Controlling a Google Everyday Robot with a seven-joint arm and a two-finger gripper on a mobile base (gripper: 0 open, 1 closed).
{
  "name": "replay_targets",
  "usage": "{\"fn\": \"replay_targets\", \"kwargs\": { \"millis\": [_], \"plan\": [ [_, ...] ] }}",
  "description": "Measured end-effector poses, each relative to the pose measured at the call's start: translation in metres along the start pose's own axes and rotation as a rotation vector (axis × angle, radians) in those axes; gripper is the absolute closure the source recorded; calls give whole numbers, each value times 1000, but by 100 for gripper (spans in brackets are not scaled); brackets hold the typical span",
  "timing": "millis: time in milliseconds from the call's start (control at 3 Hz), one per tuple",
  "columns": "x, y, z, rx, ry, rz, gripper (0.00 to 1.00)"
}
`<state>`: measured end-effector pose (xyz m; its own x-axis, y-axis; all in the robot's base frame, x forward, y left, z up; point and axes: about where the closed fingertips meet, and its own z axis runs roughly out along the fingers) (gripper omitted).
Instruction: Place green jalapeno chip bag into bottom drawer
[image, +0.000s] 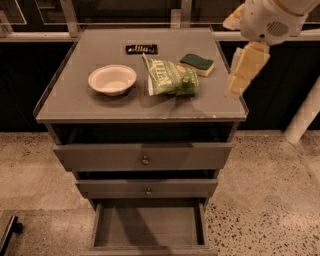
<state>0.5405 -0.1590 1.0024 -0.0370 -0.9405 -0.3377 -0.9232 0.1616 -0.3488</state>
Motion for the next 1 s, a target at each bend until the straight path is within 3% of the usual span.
{"fn": "replay_targets", "kwargs": {
  "millis": [333,667,1000],
  "plan": [
    [-53,-46,37,-9,-149,-54,0],
    [-88,-67,80,-46,-275,-62,0],
    [-102,-69,130,-111,-341,-44,0]
  ]
}}
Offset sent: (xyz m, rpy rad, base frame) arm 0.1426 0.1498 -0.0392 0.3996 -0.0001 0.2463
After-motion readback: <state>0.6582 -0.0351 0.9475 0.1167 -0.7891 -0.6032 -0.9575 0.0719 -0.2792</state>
